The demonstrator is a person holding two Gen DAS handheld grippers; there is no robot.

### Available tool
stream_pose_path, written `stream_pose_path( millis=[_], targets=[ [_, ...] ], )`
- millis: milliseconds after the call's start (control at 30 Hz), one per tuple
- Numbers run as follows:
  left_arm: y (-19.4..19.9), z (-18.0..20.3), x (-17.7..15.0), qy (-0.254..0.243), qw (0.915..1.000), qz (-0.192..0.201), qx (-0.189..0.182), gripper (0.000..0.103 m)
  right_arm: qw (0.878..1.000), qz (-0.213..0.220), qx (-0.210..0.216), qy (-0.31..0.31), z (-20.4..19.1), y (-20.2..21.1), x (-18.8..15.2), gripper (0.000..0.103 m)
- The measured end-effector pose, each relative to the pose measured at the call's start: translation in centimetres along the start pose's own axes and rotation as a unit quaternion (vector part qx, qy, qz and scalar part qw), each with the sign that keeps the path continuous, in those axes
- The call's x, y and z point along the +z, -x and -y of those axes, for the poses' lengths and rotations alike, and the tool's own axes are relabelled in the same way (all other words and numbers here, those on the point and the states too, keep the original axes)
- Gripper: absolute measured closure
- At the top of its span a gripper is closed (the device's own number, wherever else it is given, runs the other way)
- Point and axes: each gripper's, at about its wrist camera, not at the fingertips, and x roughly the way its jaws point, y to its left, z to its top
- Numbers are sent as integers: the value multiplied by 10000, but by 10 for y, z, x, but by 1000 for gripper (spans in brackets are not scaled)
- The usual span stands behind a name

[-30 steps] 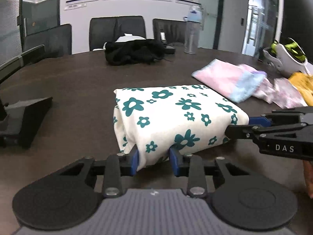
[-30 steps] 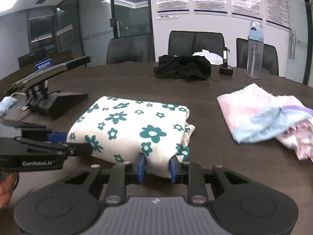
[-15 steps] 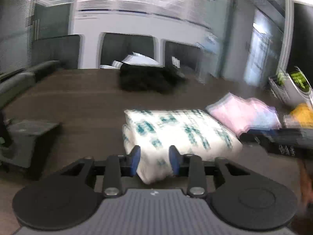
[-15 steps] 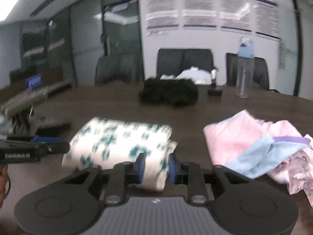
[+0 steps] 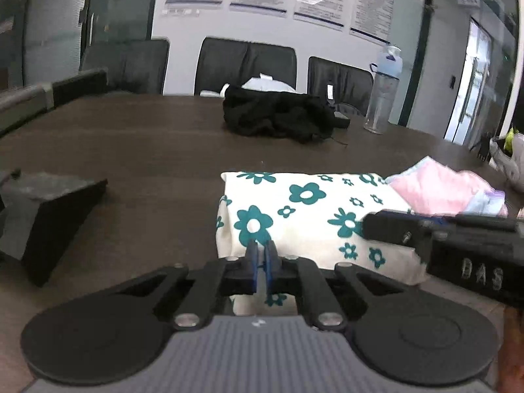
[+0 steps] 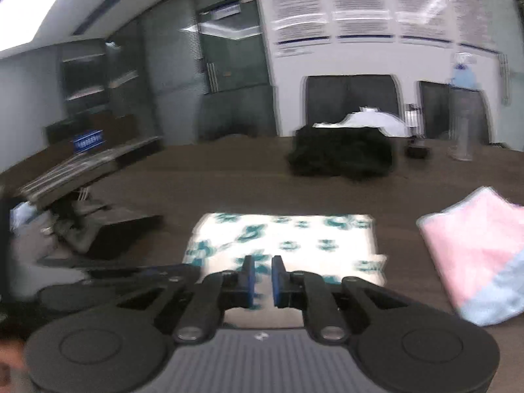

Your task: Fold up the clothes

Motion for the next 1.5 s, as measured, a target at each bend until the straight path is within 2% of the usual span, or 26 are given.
stream_pose_path(
  millis=[100,233,333,400,467,533,600,633,733,767,800,867,900,967,1000,1100,1133,1167,1267,1400,1500],
  targets=[
    [1,-10,12,486,9986,-95,-187,94,9999,-30,19,120,-3,-5,-5,93],
    [-3,-3,39,534,9981,299,-90,93,9999,-6,120,-7,0,-3,0,92],
    [-32,1,45,535,9984,6,174,93,9991,305,54,-294,12,5,13,92],
    [-40,-2,37,639,9978,-104,144,92,9977,394,-42,-542,24,2,25,92],
    [-39,-6,30,732,9973,2,72,92,9969,284,-8,-737,34,-11,36,89],
    [-39,-12,28,891,9960,12,8,89,9965,-12,99,-829,38,-32,40,89],
    [-39,-16,28,1003,9950,-16,-14,88,9973,-203,-114,-698,38,-46,34,97],
    [-39,-16,28,1012,9949,-20,-11,86,9969,-168,-311,-704,40,-47,29,103],
    [-35,-16,28,934,9956,19,31,80,9913,47,-535,-1202,60,-28,18,103],
    [-30,-17,28,942,9955,31,64,70,9910,104,-598,-1197,63,-18,16,98],
    [-23,-18,29,932,9956,38,60,65,9918,149,-642,-1097,65,-8,14,94],
    [-6,-22,24,878,9960,95,-128,63,9942,76,-536,-929,70,10,9,80],
    [3,-24,21,850,9960,127,-234,63,9941,-23,-354,-1021,76,15,6,76],
    [9,-28,12,906,9954,42,-296,64,9921,-189,18,-1242,88,25,0,58],
    [11,-29,7,943,9950,-11,-315,64,9889,-180,223,-1461,95,29,-3,58],
    [4,-38,-1,1354,9896,-165,-464,66,9787,-228,607,-1948,104,32,-12,61],
    [5,-39,-1,1411,9887,-171,-482,70,9772,-269,660,-2000,103,30,-14,75],
    [5,-41,-1,1469,9877,-177,-499,70,9776,-257,675,-1975,101,30,-15,84],
    [5,-46,0,1640,9847,-194,-551,66,9778,-136,679,-1975,99,36,-16,84],
    [26,-46,2,1455,9881,-80,-492,65,9757,179,587,-2102,104,54,-13,83],
    [34,-42,5,1323,9906,74,-332,60,9774,451,62,-2065,107,65,-12,82]
  ],
)
